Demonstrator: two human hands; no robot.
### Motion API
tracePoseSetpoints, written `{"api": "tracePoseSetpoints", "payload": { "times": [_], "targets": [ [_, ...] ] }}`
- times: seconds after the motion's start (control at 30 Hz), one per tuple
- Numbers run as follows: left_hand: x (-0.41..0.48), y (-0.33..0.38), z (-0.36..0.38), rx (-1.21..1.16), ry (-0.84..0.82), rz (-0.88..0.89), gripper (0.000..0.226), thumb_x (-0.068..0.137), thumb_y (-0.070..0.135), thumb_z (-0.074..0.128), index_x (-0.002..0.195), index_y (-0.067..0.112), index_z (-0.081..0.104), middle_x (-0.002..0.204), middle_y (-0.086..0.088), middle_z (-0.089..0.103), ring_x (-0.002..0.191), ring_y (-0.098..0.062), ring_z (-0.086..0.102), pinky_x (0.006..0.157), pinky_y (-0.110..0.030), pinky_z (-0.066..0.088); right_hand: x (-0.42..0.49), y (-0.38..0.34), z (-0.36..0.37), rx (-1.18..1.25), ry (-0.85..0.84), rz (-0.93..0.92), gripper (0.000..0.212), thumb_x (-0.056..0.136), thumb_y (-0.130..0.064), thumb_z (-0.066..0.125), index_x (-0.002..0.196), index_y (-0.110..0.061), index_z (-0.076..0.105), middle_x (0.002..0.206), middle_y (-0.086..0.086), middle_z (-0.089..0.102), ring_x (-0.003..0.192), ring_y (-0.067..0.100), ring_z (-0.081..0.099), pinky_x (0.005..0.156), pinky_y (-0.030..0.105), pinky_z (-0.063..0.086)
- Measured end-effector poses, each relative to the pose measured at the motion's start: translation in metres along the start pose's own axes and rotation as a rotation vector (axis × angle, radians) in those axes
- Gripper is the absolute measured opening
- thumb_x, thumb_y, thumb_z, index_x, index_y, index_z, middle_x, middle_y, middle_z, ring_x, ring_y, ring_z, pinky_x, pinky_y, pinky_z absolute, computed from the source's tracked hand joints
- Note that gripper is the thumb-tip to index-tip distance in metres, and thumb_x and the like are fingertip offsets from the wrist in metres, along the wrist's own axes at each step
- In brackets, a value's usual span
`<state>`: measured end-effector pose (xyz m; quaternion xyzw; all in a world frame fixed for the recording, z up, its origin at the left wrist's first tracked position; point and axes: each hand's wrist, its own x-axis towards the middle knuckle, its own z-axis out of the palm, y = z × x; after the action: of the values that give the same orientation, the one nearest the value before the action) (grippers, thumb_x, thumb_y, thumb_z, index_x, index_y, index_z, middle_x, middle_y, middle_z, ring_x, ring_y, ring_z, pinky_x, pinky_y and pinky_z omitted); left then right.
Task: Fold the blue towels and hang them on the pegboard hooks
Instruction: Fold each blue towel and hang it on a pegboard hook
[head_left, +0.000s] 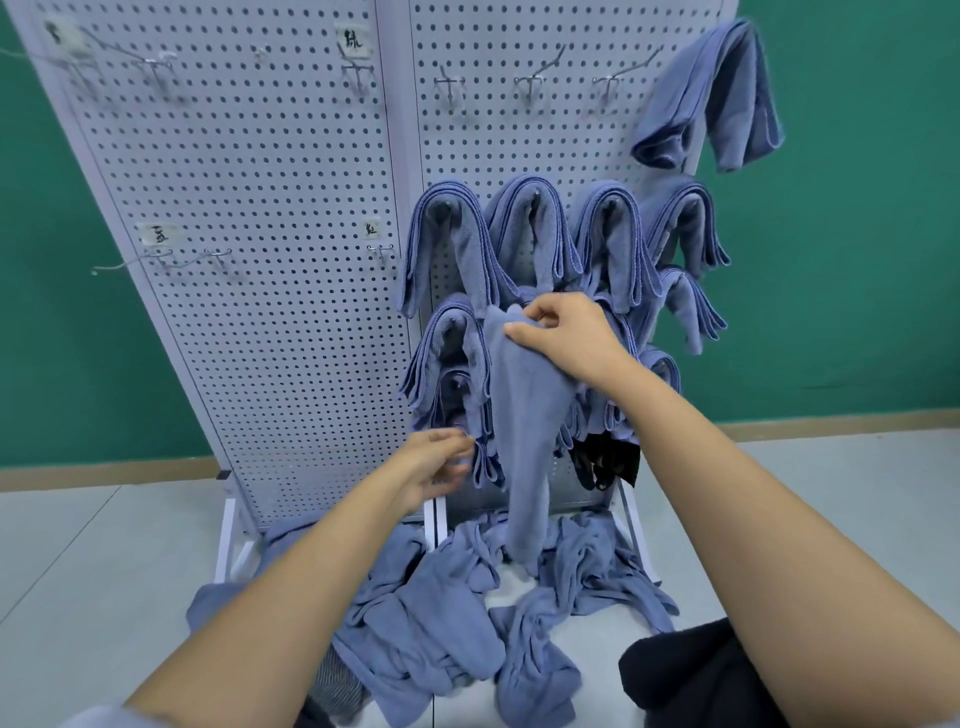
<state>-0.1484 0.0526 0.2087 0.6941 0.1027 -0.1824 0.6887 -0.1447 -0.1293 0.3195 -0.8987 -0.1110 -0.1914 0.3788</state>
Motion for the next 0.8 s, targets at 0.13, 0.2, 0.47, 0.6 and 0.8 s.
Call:
{"api": "tracePoseSetpoints", "payload": {
  "times": [0.13, 0.2, 0.47, 0.6, 0.8],
  "targets": [
    [-0.011, -0.007, 0.004, -0.119, -0.023, -0.089, 0.020, 0.092, 0.019, 0.062, 0.106, 0.005, 0.061, 0.076, -0.007, 0.064, 0.067, -0.019, 0.059, 0.078, -0.036, 0.053, 0.019, -0.038, -0.034, 0.120, 0.071, -0.016, 0.021, 0.085, -0.030, 0.068, 0.082, -0.009, 0.068, 0.063, -0.004, 0.054, 0.059, 0.002, 0.046, 0.055, 0.009, 0.038],
    [-0.019, -0.006, 0.004, -0.355, -0.118, -0.183, 0.025, 0.092, 0.027, 0.061, 0.092, 0.002, 0.063, 0.070, -0.012, 0.066, 0.068, -0.023, 0.062, 0.079, -0.037, 0.052, 0.027, -0.055, -0.052, 0.214, 0.118, -0.032, 0.017, 0.085, -0.029, 0.069, 0.078, -0.014, 0.066, 0.064, -0.004, 0.055, 0.062, 0.002, 0.049, 0.061, 0.012, 0.041],
    [-0.024, 0.023, -0.029, -0.673, -0.128, -0.126, 0.028, 0.066, 0.024, 0.073, 0.089, 0.012, 0.063, 0.070, -0.007, 0.067, 0.059, -0.019, 0.060, 0.057, -0.028, 0.053, 0.013, -0.006, -0.057, 0.502, 0.259, 0.187, 0.026, 0.092, -0.024, 0.061, 0.082, -0.001, 0.064, 0.081, 0.008, 0.063, 0.079, 0.017, 0.057, 0.073, 0.032, 0.048],
    [-0.025, 0.027, -0.064, -0.596, -0.068, -0.077, 0.034, 0.063, 0.013, 0.071, 0.095, 0.011, 0.059, 0.068, -0.010, 0.068, 0.073, -0.022, 0.060, 0.061, -0.032, 0.058, -0.015, 0.051, -0.032, 0.474, 0.094, 0.474, 0.036, 0.098, -0.033, 0.050, 0.100, 0.001, 0.063, 0.097, 0.012, 0.069, 0.087, 0.022, 0.067, 0.082, 0.037, 0.056],
    [-0.025, 0.024, -0.092, -0.419, -0.130, -0.132, 0.030, 0.070, 0.027, 0.071, 0.094, 0.009, 0.066, 0.081, -0.008, 0.069, 0.075, -0.022, 0.065, 0.062, -0.033, 0.058, -0.039, 0.083, -0.004, 0.806, -0.197, 0.737, 0.030, 0.096, -0.030, 0.055, 0.101, -0.003, 0.067, 0.096, 0.012, 0.074, 0.082, 0.021, 0.071, 0.075, 0.035, 0.057]
  ]
}}
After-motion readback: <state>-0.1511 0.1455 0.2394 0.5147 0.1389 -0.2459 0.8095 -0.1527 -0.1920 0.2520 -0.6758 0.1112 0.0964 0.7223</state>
